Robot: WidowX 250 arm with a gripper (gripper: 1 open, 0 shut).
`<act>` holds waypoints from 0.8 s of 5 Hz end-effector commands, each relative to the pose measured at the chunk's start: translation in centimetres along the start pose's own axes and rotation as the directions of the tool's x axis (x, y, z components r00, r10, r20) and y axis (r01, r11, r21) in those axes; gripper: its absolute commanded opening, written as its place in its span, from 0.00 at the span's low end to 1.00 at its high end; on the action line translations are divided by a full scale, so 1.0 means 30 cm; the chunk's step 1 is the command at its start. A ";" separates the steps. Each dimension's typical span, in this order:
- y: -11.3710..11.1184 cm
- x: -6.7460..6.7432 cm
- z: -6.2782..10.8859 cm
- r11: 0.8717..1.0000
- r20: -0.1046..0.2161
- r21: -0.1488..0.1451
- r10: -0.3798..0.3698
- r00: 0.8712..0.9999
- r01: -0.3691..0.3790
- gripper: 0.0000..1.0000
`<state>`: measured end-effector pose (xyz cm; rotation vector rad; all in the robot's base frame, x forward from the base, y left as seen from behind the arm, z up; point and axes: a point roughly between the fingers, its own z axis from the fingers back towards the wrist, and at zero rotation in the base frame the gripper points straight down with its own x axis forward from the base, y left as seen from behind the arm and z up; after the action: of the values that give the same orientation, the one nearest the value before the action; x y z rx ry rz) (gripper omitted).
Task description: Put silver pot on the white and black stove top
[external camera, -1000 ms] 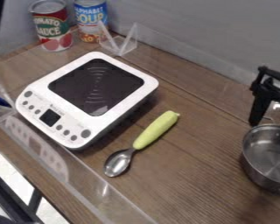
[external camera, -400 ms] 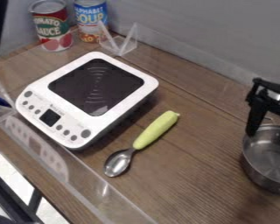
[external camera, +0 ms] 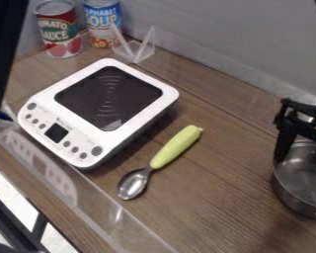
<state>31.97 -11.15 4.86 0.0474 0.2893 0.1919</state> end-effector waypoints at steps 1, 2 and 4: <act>0.013 0.010 0.017 1.000 0.016 -0.025 0.015 1.000 -0.015 1.00; 0.014 0.014 0.004 0.999 0.010 -0.026 0.020 1.000 -0.020 1.00; 0.016 0.018 0.000 0.999 -0.001 -0.028 0.031 1.000 -0.031 1.00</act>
<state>31.90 -11.00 3.59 0.0439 0.3136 0.2068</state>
